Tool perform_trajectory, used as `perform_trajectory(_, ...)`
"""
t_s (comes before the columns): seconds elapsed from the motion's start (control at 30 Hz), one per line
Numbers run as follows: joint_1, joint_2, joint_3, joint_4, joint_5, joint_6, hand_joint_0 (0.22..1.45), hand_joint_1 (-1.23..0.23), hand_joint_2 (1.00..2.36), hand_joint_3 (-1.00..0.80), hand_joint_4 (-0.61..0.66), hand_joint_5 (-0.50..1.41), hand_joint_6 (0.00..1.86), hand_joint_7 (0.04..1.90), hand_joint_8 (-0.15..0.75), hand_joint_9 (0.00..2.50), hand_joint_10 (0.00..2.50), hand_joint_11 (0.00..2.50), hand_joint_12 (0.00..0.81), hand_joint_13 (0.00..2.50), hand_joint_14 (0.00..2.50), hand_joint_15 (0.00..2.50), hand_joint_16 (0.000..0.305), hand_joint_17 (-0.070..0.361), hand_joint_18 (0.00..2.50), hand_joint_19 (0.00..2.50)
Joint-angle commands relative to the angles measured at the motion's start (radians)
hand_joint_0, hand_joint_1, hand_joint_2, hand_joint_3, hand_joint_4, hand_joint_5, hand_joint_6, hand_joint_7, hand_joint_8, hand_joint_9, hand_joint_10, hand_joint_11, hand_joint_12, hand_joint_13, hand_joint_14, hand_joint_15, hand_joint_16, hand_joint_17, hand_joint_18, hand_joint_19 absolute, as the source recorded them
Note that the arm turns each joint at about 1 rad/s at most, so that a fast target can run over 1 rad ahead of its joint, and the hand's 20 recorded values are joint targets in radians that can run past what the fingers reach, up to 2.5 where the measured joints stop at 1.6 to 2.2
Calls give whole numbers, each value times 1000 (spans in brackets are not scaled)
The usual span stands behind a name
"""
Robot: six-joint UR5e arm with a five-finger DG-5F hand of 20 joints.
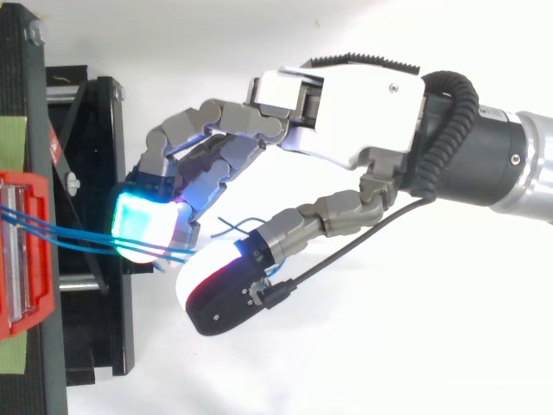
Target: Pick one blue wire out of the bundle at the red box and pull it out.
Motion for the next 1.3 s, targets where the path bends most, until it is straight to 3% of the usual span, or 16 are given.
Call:
perform_trajectory(0.0,0,0,0,0,0,-1,602,-768,1010,-369,173,-138,824,1050,270,958,17,622,350,658,15,339,49,110,454,413)
perform_trajectory(0.43,3,0,0,0,0,1,624,-832,1017,-195,70,-187,914,1038,262,910,19,679,346,665,13,347,50,111,473,403)
perform_trajectory(0.73,3,0,0,0,1,-2,660,-848,1015,-147,154,-197,869,1011,269,904,16,655,350,668,12,334,51,114,498,395)
perform_trajectory(0.9,2,0,0,0,0,-2,660,-778,1003,-109,274,-174,807,941,299,973,16,603,378,696,11,326,58,130,533,379)
perform_trajectory(0.97,2,0,0,0,0,-2,664,-670,1003,-93,318,-152,751,955,306,995,16,600,389,699,11,326,60,135,530,384)
perform_trajectory(1.07,2,0,0,0,0,1,672,-642,1003,-93,303,-143,724,1014,307,993,16,600,384,695,12,330,58,130,516,386)
perform_trajectory(1.2,3,0,0,0,0,1,682,-641,1018,-79,260,-173,777,913,279,903,16,653,349,669,13,341,50,113,479,404)
perform_trajectory(1.27,3,0,2,0,0,1,698,-753,1018,-95,261,-188,817,874,276,891,16,652,347,669,13,339,50,112,492,396)
